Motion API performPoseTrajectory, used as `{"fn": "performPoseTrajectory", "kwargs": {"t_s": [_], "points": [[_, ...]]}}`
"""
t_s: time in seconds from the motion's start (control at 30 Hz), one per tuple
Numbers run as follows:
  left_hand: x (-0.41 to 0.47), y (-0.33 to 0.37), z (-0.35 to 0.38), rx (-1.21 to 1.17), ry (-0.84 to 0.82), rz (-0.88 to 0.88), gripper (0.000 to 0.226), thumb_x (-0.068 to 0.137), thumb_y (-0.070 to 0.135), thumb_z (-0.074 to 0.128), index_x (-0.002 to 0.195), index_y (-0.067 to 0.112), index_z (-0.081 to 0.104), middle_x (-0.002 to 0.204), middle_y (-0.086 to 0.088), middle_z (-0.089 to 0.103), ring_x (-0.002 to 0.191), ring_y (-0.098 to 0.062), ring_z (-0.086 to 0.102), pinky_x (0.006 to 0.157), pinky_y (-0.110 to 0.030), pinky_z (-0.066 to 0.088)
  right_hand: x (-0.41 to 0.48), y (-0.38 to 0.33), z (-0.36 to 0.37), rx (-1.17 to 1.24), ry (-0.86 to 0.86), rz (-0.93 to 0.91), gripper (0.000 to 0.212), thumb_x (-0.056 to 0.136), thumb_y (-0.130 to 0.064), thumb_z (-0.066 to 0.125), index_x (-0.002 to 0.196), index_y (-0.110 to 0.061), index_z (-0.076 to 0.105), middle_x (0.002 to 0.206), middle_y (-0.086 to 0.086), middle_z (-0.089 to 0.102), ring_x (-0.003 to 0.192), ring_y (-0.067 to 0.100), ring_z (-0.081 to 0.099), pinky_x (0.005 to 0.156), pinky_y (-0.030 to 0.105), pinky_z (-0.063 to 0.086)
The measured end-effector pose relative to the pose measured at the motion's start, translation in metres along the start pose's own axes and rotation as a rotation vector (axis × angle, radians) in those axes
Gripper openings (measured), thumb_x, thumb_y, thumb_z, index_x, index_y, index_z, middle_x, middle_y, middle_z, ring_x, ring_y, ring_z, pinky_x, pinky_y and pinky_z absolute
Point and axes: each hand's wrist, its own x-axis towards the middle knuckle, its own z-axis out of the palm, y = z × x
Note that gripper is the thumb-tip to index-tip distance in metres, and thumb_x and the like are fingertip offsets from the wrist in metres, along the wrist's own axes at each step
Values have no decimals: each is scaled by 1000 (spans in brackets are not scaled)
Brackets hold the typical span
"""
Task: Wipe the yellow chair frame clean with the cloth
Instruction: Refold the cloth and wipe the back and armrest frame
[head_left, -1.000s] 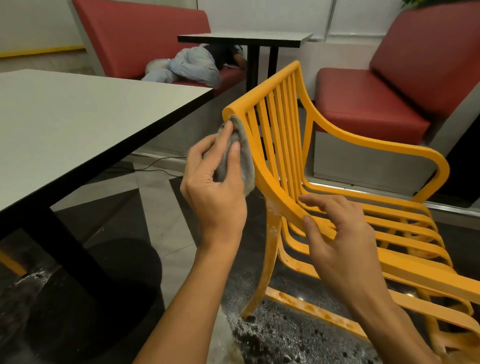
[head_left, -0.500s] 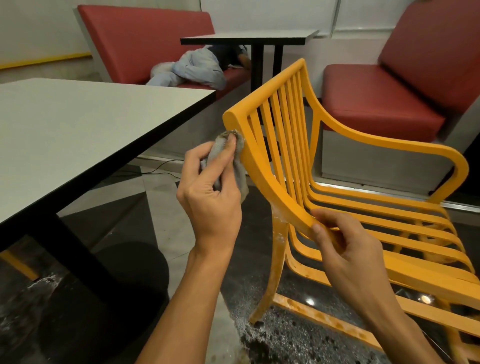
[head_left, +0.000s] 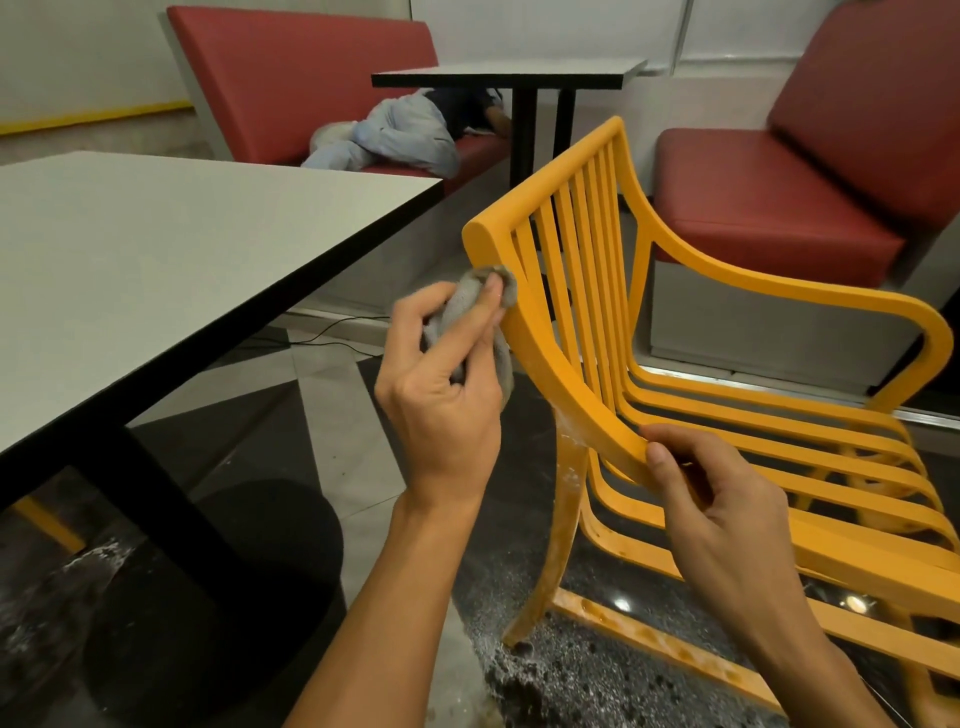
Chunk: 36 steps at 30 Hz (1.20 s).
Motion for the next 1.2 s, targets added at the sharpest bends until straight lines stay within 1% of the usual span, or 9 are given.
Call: {"fn": "performPoseTrajectory", "kwargs": {"t_s": [0.07, 0.13, 0.3, 0.47, 0.73, 0.87, 1.0, 1.07, 1.2], "points": [[12, 2, 0, -4, 38, 3, 25, 97, 6, 77, 122, 6, 78, 115, -14, 67, 103, -11, 65, 86, -17, 57, 0, 1, 0, -1, -3, -5, 41, 95, -54, 47, 124, -34, 68, 110, -18, 67, 100, -1, 62, 80, 34, 58], [13, 1, 1, -6, 31, 22, 24, 97, 7, 78, 121, 5, 78, 114, -15, 67, 102, -12, 66, 85, -18, 57, 0, 1, 0, 0, -7, -10, 41, 96, -52, 47, 125, -33, 68, 110, -17, 67, 101, 0, 62, 81, 35, 58], [-14, -12, -3, 1, -88, 58, 23, 98, 6, 76, 120, 1, 78, 117, -17, 67, 101, -26, 71, 79, -36, 64, 0, 3, -1, -6, -3, -21, 33, 100, -48, 47, 123, -35, 67, 107, -18, 68, 99, 0, 63, 79, 36, 58], [15, 0, -1, -40, 49, -20, 26, 97, 6, 77, 122, 4, 77, 118, -13, 67, 107, -2, 63, 89, -19, 57, 2, 4, -1, -11, -5, -30, 31, 103, -42, 50, 123, -31, 70, 106, -19, 69, 97, 1, 64, 77, 32, 57], [-4, -3, 0, -46, -6, -54, 25, 97, 4, 77, 122, 1, 77, 112, -12, 69, 101, -1, 65, 86, -16, 57, 3, 4, -4, -13, -24, -32, 31, 101, -44, 47, 120, -34, 69, 104, -19, 69, 96, -2, 62, 74, 26, 52], [17, 4, 2, -54, 71, -82, 30, 99, 10, 75, 128, 5, 74, 115, -11, 67, 102, 6, 62, 87, -14, 55, 4, 2, -4, -4, -11, -40, 31, 102, -45, 47, 119, -33, 70, 102, -21, 68, 96, 0, 63, 75, 29, 54], [2, 0, 1, -52, -7, -47, 27, 98, 5, 75, 125, 3, 75, 112, -11, 67, 100, 2, 64, 84, -16, 56, 3, 5, -5, -18, -27, -40, 31, 103, -42, 48, 121, -30, 71, 103, -19, 69, 95, 1, 64, 75, 30, 56], [-11, -7, -4, -30, -85, -7, 25, 97, 3, 76, 122, 0, 76, 111, -14, 68, 96, -9, 66, 80, -19, 57, 4, 4, -6, -21, -27, -46, 31, 104, -40, 48, 121, -29, 71, 103, -19, 69, 96, 1, 63, 75, 29, 54], [-32, -12, -11, -3, -235, 41, 27, 97, 0, 75, 124, 0, 75, 116, -17, 68, 93, -21, 67, 79, -23, 58, 6, 2, -6, -27, -40, -46, 32, 106, -39, 48, 120, -26, 73, 98, -17, 69, 91, 0, 61, 72, 22, 43]]}}
